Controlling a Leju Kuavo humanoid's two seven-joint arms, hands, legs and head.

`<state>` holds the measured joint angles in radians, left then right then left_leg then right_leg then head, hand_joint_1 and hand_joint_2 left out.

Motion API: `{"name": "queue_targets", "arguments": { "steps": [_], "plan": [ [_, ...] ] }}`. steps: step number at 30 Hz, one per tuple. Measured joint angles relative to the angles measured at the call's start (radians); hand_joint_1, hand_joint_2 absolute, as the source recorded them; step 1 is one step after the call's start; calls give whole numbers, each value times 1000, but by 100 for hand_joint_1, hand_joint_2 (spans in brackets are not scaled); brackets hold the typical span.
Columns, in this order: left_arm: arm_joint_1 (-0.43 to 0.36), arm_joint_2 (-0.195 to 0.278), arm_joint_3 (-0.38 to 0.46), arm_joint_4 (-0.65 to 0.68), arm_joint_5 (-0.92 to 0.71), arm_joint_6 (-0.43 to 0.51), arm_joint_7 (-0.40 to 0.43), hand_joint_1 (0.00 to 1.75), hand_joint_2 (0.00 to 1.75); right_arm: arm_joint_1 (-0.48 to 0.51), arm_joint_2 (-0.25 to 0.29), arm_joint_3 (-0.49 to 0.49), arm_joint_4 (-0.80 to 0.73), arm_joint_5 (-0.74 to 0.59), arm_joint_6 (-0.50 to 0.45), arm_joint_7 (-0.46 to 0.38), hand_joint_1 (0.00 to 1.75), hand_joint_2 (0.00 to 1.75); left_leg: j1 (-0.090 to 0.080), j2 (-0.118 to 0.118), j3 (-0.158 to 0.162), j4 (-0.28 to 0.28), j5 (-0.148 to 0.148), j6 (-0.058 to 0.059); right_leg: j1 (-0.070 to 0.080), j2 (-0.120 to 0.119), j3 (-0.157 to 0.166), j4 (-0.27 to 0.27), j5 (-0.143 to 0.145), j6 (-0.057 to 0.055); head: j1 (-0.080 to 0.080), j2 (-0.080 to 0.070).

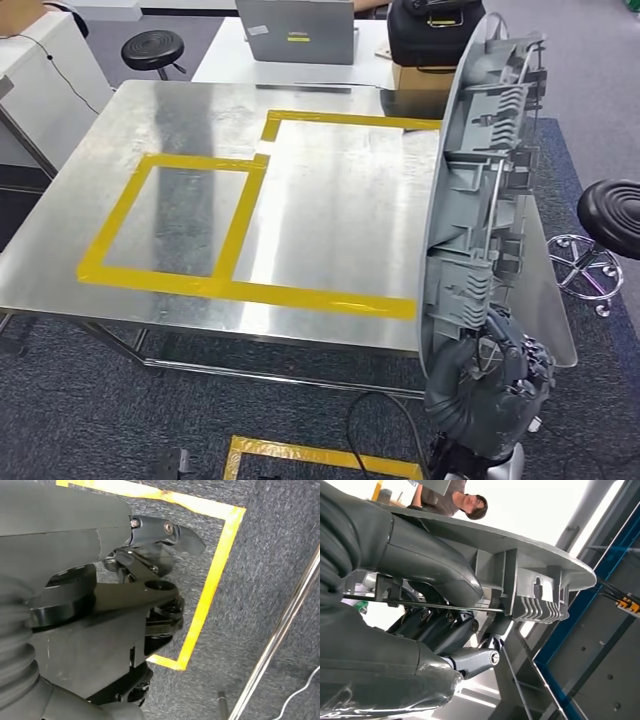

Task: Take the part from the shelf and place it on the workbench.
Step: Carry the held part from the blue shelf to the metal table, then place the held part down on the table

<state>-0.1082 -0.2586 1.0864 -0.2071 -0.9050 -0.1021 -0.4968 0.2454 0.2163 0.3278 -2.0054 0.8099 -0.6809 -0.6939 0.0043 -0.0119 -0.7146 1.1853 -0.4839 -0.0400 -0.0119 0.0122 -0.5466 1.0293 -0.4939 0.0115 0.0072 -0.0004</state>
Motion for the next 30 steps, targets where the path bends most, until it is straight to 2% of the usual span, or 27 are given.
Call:
{"name": "queue_targets", "arguments": {
  "steps": [1,2,3,6,8,9,11,12,13,14,16,17,18,21,23,24,26,27,28,29,30],
  "plan": [
    [0,0,0,0,1,3,3,0,175,0,0,0,0,0,0,0,175,175,-1,0,25,-62,41,4,2,1,5,0,-7,4,0,0],
    [-1,0,0,0,1,5,6,0,175,0,0,0,0,1,0,0,175,175,-1,0,47,-114,69,8,4,2,10,2,-14,9,-1,0],
    [-1,0,0,0,1,6,9,0,175,0,0,0,0,1,0,0,175,175,-2,0,61,-149,83,12,6,3,11,2,-20,15,-1,0],
    [-2,-1,1,0,1,10,12,0,175,-1,0,0,0,1,0,0,175,175,-2,-1,71,-170,79,27,6,3,18,-6,-33,33,1,0],
    [-3,-2,2,0,1,11,12,0,175,-1,0,0,0,1,0,0,175,175,1,-1,78,-175,76,38,6,-2,9,24,-56,43,5,0],
    [-3,-2,2,0,1,11,12,0,175,-1,0,0,0,1,0,0,175,175,2,-1,81,-177,73,42,5,-3,-12,69,-81,47,7,0],
    [-3,-2,2,0,1,11,14,0,175,-1,0,0,1,1,0,0,175,175,1,-1,85,-177,68,49,6,-4,-84,199,-136,50,9,0],
    [-3,-2,2,0,1,11,16,0,175,-1,-1,0,2,2,0,4,175,175,1,-1,87,-177,65,51,6,-4,-115,248,-146,51,9,0],
    [-3,-2,3,0,1,12,18,0,175,-2,-1,0,4,2,0,12,175,175,0,-2,90,-177,62,51,6,-4,-134,267,-138,52,10,0],
    [-3,-2,3,0,1,12,20,0,175,-5,-3,1,6,1,0,28,175,175,0,-3,94,-177,59,50,5,-5,-133,245,-109,52,10,0],
    [-3,-2,4,0,-1,12,22,0,175,-19,-8,7,16,-6,0,79,175,175,0,-5,105,-177,53,45,4,-5,-90,125,-26,49,10,0],
    [-4,-2,4,0,-3,11,24,0,175,-32,-13,13,27,-10,0,113,175,175,-2,-6,108,-175,50,41,4,-4,-66,66,4,46,10,0],
    [-5,-3,4,0,-6,10,26,0,175,-47,-18,19,41,-15,0,146,175,175,-4,-6,109,-174,48,36,5,-3,-51,28,20,42,9,0],
    [-10,-3,3,0,-16,6,33,0,175,-91,-39,30,94,-21,0,227,175,175,-5,-6,108,-177,51,20,8,0,-44,8,28,24,6,0],
    [-14,-3,2,0,-25,1,38,0,175,-122,-53,31,130,-10,2,284,175,175,-3,-4,100,-159,36,9,5,-1,-43,3,33,12,4,0],
    [-16,-3,1,0,-30,-3,42,0,175,-143,-63,31,154,-4,6,319,175,175,-3,-3,83,-122,13,4,2,-2,-42,1,35,7,1,0],
    [-19,-3,-4,0,-41,-17,54,0,175,-194,-91,19,220,-14,31,387,175,175,-2,-2,24,0,-43,-3,1,-2,-43,0,36,2,-3,0],
    [-20,-2,-6,0,-45,-26,61,0,175,-222,-109,5,263,-26,51,414,175,175,-1,-2,-4,55,-61,-4,1,-2,-43,0,36,2,-3,0],
    [-21,-2,-8,0,-51,-34,68,0,175,-249,-128,-14,312,-37,73,432,175,175,-1,-1,-19,83,-62,-5,1,-2,-43,0,36,2,-3,0],
    [-22,-2,-10,0,-56,-40,74,0,175,-276,-145,-36,363,-45,91,442,175,175,-1,-1,-17,75,-45,-5,1,-2,-42,0,36,3,-3,0],
    [-24,-1,-13,0,-60,-45,78,0,175,-302,-161,-60,414,-51,104,444,175,175,0,-1,3,33,-15,-4,0,-2,-42,1,36,4,-3,0]
  ]
}}
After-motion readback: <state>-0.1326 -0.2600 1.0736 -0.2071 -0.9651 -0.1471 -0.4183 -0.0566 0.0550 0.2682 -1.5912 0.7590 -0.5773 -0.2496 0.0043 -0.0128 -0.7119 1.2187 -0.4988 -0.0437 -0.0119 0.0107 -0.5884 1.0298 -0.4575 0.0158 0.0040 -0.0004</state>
